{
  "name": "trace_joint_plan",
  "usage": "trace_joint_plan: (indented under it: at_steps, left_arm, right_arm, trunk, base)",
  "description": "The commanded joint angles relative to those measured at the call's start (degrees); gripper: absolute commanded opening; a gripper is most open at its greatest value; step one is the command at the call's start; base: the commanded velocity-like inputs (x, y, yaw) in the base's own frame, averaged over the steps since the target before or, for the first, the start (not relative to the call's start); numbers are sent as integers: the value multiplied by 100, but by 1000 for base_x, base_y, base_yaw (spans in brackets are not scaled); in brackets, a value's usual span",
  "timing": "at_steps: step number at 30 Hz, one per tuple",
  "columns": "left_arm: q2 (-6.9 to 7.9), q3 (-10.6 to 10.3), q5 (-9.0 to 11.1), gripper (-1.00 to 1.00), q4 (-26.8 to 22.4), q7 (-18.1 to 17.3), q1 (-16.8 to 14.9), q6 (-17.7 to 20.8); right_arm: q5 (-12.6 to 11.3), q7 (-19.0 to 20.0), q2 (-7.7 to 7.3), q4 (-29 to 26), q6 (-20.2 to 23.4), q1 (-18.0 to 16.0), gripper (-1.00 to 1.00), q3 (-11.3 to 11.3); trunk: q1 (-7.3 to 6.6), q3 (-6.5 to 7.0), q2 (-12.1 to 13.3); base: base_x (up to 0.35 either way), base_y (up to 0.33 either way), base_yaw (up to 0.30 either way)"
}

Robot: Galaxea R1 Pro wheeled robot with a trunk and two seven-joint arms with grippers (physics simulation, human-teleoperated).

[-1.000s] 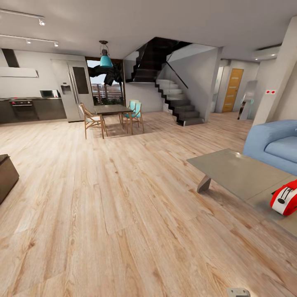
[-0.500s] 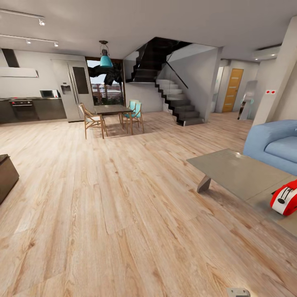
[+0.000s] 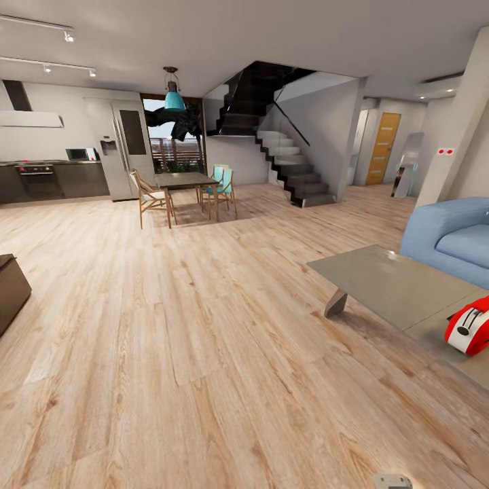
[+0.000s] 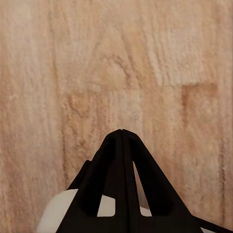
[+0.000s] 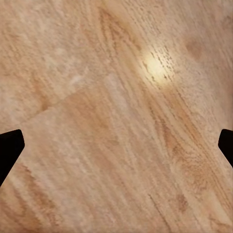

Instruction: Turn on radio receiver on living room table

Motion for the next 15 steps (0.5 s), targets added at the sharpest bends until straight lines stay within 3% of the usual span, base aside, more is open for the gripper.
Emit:
trace_joint_plan:
  at_steps: [1, 15]
  left_arm:
    - [0, 0, 0, -100, 0, 0, 0, 0]
    - [0, 0, 0, -100, 0, 0, 0, 0]
  right_arm:
    - [0, 0, 0, 0, 0, 0, 100, 0]
    - [0, 0, 0, 0, 1, 0, 100, 0]
  trunk:
    - [0, 0, 0]
    - [0, 0, 0]
  base:
    - [0, 0, 0]
    - [0, 0, 0]
